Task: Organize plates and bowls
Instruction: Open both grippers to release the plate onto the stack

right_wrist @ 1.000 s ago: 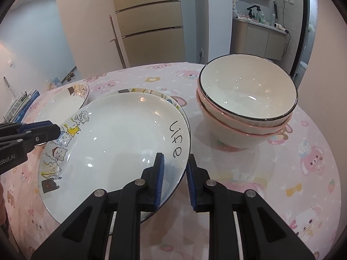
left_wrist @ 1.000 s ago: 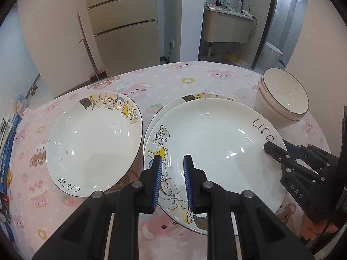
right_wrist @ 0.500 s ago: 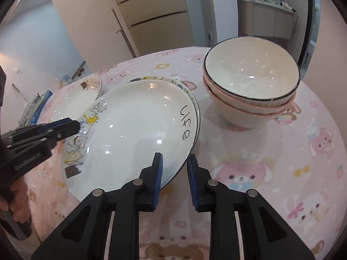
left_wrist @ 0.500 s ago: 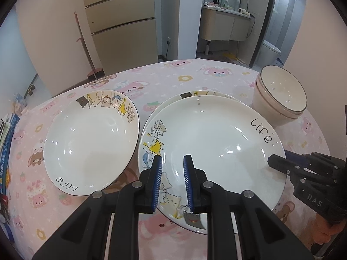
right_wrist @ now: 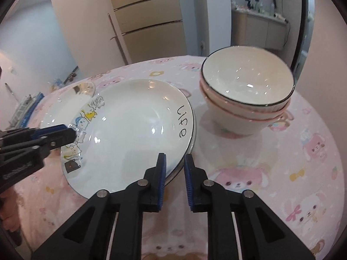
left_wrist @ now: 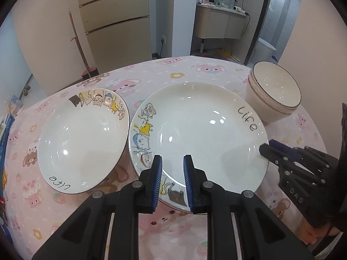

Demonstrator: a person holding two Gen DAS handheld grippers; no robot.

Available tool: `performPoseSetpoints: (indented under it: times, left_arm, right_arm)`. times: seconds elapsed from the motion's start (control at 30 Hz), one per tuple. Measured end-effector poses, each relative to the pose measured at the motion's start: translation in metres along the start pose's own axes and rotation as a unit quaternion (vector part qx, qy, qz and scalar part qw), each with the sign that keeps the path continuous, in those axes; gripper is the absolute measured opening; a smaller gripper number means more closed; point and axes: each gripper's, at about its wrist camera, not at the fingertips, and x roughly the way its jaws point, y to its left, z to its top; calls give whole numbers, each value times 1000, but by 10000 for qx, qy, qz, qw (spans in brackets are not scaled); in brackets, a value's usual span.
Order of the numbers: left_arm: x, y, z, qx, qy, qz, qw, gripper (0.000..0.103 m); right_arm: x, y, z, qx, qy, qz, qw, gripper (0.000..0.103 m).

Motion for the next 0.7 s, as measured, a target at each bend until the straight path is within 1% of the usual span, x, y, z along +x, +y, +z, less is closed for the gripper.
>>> performPoseSetpoints:
  times: [0.2,0.27,0.4,0.47,0.57,0.63,0.7]
  left_arm:
    - [-6,0,1,-5,-95,-43,9999,21]
    - [-12,1,1,-37,-225,-69,9997,21]
    - [-29,-2,2,-29,-561,-22,9984,21]
    - [-42,-2,2,-44,-855,23,9963,21]
    - [-63,7,0,-274,-1246,-111,9918,21]
    - [-82,15,-4,-337,-1555,-11,9873,21]
    - [-98,23,-8,-388,-1779,29,9833,21]
  right_arm:
    - [-2,0,3,-54,3,-10,10000,16]
    - [-5,1,3,-73,-121,2,9999,16]
    - [-24,12,5,-319,-685,13,9971,16]
    - [-35,17,4,-406,-980,70,9943,16]
    - [-50,23,5,-485,-1384,40,9892,16]
    - [-62,30,7,-602,-1608,47,9851,16]
    - [-73,41,11,-724,-1787,80,9812,16]
